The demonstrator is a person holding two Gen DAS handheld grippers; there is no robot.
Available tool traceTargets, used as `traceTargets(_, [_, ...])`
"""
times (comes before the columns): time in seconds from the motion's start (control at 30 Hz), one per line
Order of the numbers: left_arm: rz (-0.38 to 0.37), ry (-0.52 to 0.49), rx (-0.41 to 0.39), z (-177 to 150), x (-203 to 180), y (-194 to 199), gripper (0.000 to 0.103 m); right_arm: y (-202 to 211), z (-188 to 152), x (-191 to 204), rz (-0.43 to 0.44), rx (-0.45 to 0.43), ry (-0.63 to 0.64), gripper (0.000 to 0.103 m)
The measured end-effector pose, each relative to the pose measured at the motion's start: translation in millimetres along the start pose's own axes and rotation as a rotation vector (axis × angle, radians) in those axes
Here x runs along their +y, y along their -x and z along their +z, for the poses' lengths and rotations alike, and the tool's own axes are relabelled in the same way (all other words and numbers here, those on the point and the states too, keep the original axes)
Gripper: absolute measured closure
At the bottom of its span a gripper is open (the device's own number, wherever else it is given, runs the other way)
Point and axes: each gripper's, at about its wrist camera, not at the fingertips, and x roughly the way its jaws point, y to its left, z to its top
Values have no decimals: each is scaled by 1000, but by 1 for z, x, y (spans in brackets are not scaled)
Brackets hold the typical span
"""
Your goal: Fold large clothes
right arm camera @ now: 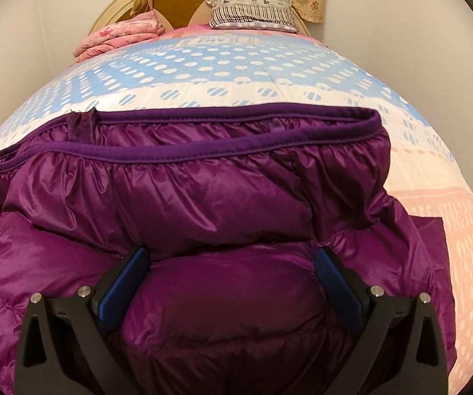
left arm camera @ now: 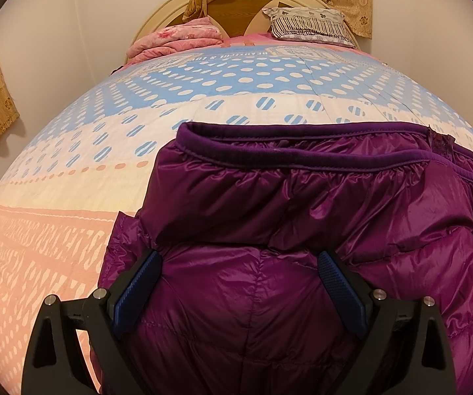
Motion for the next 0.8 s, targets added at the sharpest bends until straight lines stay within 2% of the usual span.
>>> traceTargets(0.33, [7,-10,20,3,-2,4,6,1,2,2,-7,15,11,0])
traceTargets(0.4, [7,-1,-12,9,0,22,6,9,7,3,-14,26,21,3])
traceTargets(0.43, [-33,29,-57,12,3,38,6,17,8,3,-14,14,3,3])
traceTargets(0.47, [-72,56,-97,16,4,51,6,28,10,3,-5,-21,-28,3])
traceTargets(0.53, [-94,57,-116,23,-3,59,6,44,15,12,-17,-82,-54,3])
traceTargets(0.63, [-25,-19,-104,24,-25,48,6,47,21,44,28,-100,16,3])
traceTargets(0.7, [8,-32,-93,18,-31,37,6,36,20,60,-1,-89,73,3])
traceTargets(0.73, [32,-23,-61,15,-31,27,6,29,19,63,-12,-80,85,3])
traceTargets(0.8, [2,13,-16,12,-26,13,6,12,15,61,13,-48,70,3])
